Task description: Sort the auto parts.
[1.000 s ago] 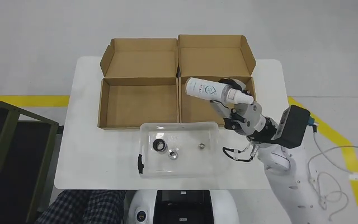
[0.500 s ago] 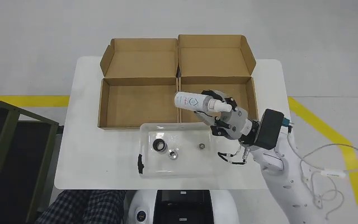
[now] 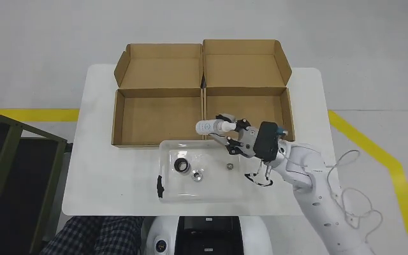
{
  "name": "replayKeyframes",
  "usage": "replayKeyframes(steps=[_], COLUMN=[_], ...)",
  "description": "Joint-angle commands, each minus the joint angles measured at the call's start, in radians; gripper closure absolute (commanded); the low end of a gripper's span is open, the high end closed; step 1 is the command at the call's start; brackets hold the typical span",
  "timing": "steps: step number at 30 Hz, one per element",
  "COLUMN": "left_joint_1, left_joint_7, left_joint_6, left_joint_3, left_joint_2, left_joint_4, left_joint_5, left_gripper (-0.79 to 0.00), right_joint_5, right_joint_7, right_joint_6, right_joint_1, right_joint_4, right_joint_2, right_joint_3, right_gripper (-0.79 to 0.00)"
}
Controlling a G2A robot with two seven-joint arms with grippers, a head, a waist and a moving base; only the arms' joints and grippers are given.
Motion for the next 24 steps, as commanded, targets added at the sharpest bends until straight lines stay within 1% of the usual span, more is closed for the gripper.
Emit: replayKeyframes(steps=[1, 6, 11, 19, 24], left_joint_1=[0.000, 0.000, 0.000, 0.000, 0.000], left_joint_7=[0.000, 0.000, 0.000, 0.000, 0.000], left_joint_6=[0.000, 0.000, 0.000, 0.000, 0.000], left_joint_3=[0.000, 0.000, 0.000, 0.000, 0.000], left_joint_2=[0.000, 0.000, 0.000, 0.000, 0.000], left_joint_4=[0.000, 0.000, 0.000, 0.000, 0.000], left_joint_5=[0.000, 0.000, 0.000, 0.000, 0.000], left_gripper=[-0.785, -0.785, -0.785, -0.785, -0.785], right_joint_5=[0.023, 0.002, -0.025, -0.031, -0.056], right_joint_7=[0.011, 0.081, 0.157, 0.199, 0.236], right_joint_6=[0.005, 0.022, 0.064, 0.090, 0.100], right_joint_1=[0.013, 0.065, 0.105, 0.161, 0.218], right_joint_4=[0.039, 0.097, 0.161, 0.247, 0.287], right_joint_2=[-0.002, -0.001, -0.002, -0.008, -0.014], right_joint_3=[-0.005, -0.007, -0.016, -0.045, -0.074], right_gripper=[0.000, 0.000, 0.000, 0.000, 0.000])
